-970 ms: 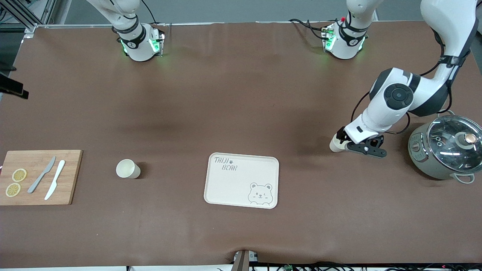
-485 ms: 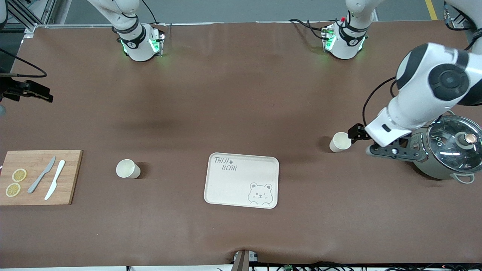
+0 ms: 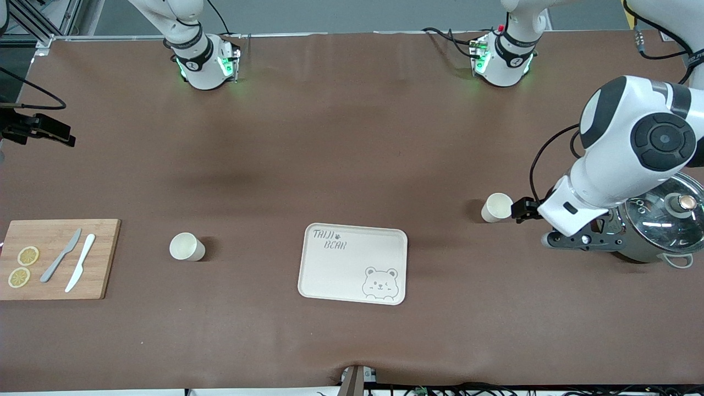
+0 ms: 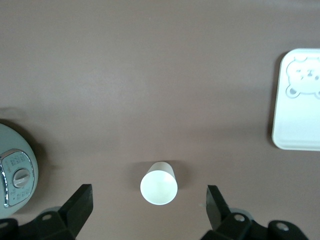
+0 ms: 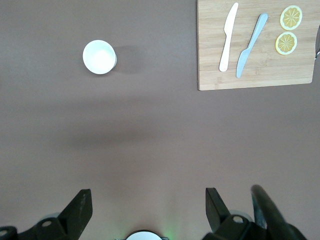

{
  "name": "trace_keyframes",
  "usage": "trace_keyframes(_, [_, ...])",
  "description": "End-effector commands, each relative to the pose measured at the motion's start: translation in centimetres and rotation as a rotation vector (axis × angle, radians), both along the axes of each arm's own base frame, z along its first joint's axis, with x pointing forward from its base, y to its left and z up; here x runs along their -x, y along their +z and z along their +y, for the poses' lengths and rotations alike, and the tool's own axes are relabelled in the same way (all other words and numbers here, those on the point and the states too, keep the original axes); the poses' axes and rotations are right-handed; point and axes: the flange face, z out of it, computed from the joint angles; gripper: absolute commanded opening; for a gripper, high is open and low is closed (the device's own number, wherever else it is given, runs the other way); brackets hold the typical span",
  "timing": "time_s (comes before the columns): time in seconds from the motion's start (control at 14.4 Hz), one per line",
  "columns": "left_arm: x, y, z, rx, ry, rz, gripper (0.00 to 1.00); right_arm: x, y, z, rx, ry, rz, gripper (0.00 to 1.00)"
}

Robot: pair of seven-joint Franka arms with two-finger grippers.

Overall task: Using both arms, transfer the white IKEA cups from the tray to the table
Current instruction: 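Open the left gripper and release the cup beside the pot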

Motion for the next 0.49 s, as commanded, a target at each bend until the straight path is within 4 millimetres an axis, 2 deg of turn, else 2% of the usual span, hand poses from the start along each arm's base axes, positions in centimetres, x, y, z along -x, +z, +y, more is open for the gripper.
trace_keyframes(0.0, [0.6, 2.8, -0.1, -0.001, 0.039, 0.003, 1.00, 0.8, 0.4, 0.6, -0.053, -0.055, -0.015, 1.00])
trace_keyframes(0.21, [3.5, 8.3, 1.2, 0.037, 0.027, 0.005, 1.00, 0.7, 0.4, 2.4, -0.051, -0.128, -0.009, 1.00])
trace_keyframes(0.42, [6.8, 12.6, 2.5, 0.066, 0.016, 0.026, 1.00, 0.6, 0.5, 6.3, -0.060, -0.158, -0.011, 1.00])
